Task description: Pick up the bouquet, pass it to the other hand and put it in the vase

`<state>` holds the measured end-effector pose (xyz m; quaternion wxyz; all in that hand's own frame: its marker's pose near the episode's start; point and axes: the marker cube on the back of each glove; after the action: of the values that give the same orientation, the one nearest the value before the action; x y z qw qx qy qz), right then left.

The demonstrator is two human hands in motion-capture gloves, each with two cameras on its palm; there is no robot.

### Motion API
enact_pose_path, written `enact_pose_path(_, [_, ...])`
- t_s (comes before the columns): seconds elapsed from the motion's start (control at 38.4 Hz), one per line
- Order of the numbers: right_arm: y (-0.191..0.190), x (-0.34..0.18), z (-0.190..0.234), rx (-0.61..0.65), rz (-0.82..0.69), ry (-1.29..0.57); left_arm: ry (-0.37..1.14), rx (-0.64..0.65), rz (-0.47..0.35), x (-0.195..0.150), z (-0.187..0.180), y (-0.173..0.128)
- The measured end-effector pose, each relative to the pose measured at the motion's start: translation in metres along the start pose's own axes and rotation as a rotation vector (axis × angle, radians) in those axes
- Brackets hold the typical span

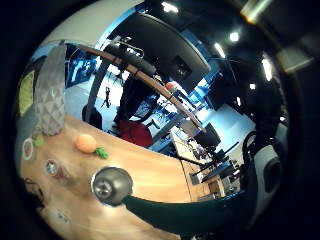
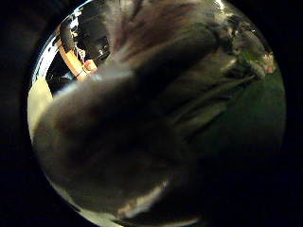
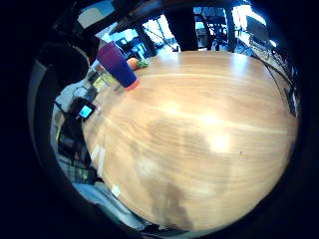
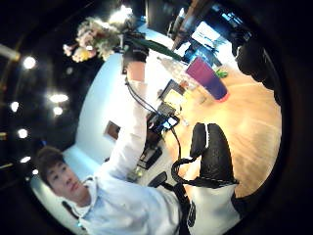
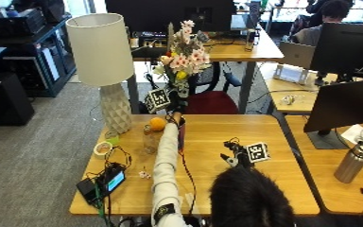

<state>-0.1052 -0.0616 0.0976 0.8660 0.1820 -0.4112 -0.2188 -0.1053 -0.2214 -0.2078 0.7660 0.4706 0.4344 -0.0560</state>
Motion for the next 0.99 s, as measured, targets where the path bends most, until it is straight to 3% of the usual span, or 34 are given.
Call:
enact_pose_path(0.05, [-0.001, -0.026, -0.004, 0.005, -0.039, -0.049, -0.098, 0.021, -0.034, -0.02, 0.0, -0.003])
enact_pose_path(0.13, [0.001, -0.077, -0.009, 0.003, -0.058, -0.136, -0.127, 0.059, -0.042, -0.029, -0.002, -0.004])
enact_pose_path(0.18, [0.003, -0.083, -0.01, -0.003, -0.034, -0.137, -0.097, 0.05, -0.055, -0.035, -0.001, -0.002])
enact_pose_path(0.31, [0.007, -0.066, -0.011, -0.007, 0.011, -0.042, -0.005, 0.01, -0.002, -0.011, -0.021, 0.017])
enact_pose_path(0.42, [0.01, -0.058, -0.011, 0.001, 0.017, -0.018, -0.115, -0.278, -0.197, -0.058, -0.033, 0.063])
enact_pose_path(0.47, [0.011, -0.056, -0.009, 0.006, 0.026, -0.024, -0.216, -0.365, -0.308, -0.08, -0.043, 0.088])
enact_pose_path(0.49, [0.011, -0.054, -0.009, 0.008, 0.025, -0.027, -0.243, -0.381, -0.321, -0.09, -0.047, 0.097])
enact_pose_path(0.6, [0.013, -0.049, -0.006, 0.01, 0.016, -0.042, -0.153, -0.41, -0.213, -0.11, -0.053, 0.125])
enact_pose_path(0.73, [0.021, -0.042, -0.008, 0.001, 0.069, -0.03, -0.088, -0.413, -0.208, -0.109, -0.056, 0.14])
enact_pose_path(0.86, [0.022, -0.036, -0.013, 0.022, 0.03, -0.056, -0.235, -0.399, -0.152, -0.101, -0.054, 0.14])
enact_pose_path(0.99, [0.024, -0.023, -0.015, 0.033, 0.055, -0.076, -0.42, -0.414, -0.177, -0.098, -0.051, 0.147])
